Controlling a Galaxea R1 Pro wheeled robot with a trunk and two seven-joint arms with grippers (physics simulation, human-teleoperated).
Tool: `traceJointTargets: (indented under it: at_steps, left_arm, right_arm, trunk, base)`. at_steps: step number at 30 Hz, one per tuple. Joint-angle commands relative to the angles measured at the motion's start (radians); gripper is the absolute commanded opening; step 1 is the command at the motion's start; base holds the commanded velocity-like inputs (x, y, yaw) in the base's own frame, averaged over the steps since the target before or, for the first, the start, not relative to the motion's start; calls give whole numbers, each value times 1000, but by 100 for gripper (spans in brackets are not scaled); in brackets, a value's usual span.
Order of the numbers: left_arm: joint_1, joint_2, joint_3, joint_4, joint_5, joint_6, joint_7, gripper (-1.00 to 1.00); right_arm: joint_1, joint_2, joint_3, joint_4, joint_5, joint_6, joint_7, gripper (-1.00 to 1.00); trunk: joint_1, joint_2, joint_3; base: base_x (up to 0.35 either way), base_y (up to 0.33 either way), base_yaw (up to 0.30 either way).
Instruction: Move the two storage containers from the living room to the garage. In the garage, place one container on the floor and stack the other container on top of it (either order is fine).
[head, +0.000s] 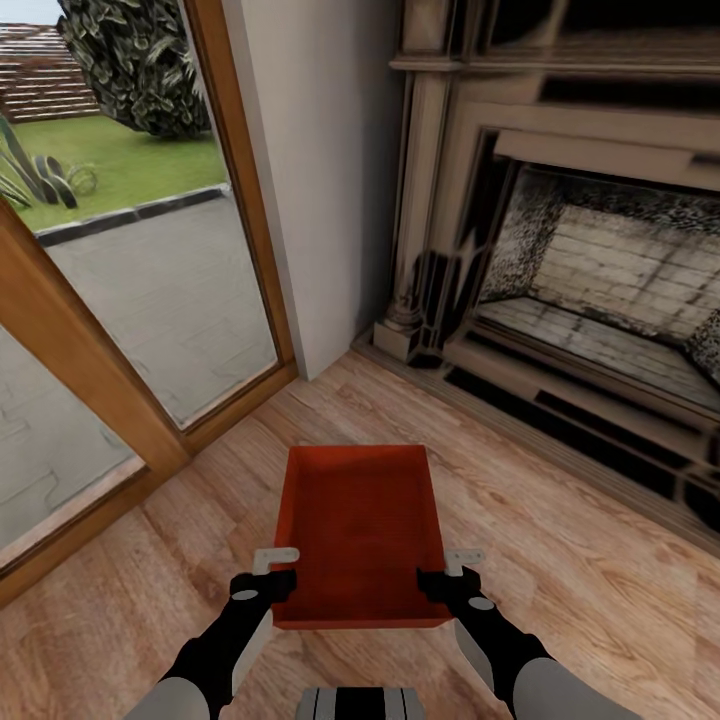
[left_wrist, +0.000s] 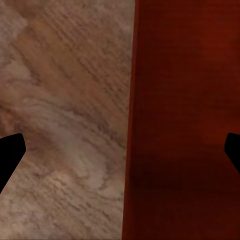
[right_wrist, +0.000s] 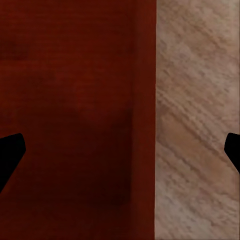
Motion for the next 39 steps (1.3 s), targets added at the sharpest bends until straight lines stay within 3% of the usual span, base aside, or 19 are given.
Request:
traceJointTargets:
  at_steps: [1, 6, 16, 39]
  left_arm:
    - [0, 1, -7, -2, 8, 5, 8, 100]
    - [0, 1, -7, -2, 8, 5, 9, 100]
    - [0, 1, -4, -51, 8, 6, 10, 100]
    - [0, 6, -5, -28, 11, 8, 8, 100]
  right_arm:
    - [-1, 0, 8, 1, -8, -3, -6, 100]
    - [0, 0, 8, 1, -8, -3, -6, 100]
    - [1, 0, 8, 1, -8, -3, -6, 100]
    - [0, 1, 8, 1, -8, -5, -6, 100]
  trunk:
    - [4, -8, -4]
    - [23, -43, -20]
    - [23, -43, -20]
    - [23, -43, -20]
  base:
    - [0, 0, 0]
    - [0, 0, 0]
    - [0, 0, 0]
    - [0, 0, 0]
